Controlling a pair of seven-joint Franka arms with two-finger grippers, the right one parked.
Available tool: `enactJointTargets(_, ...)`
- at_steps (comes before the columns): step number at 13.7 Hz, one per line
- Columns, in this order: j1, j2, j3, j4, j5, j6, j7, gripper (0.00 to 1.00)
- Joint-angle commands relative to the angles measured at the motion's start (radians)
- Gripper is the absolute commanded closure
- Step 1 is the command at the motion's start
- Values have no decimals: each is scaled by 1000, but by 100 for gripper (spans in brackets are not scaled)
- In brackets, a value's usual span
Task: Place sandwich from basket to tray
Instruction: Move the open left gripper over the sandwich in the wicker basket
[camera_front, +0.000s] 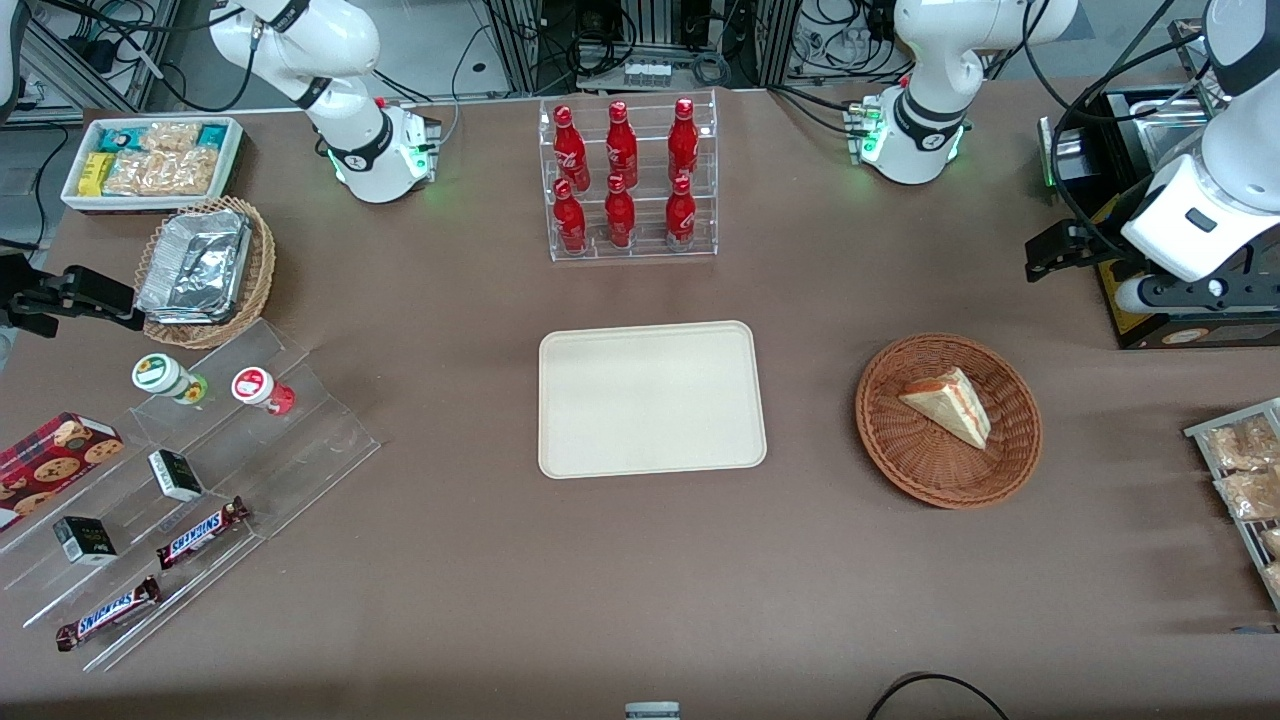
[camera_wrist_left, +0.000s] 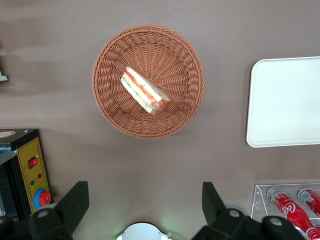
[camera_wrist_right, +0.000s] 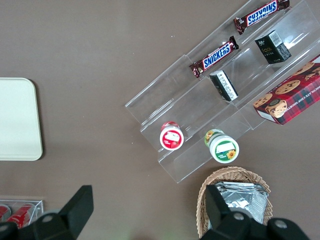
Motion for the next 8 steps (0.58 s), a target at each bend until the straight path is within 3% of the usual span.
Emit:
enactJointTargets(1, 0, 14, -6, 27, 30, -15, -9, 0)
enactJointTargets(8, 2, 81, -4, -10, 38, 20, -6, 0)
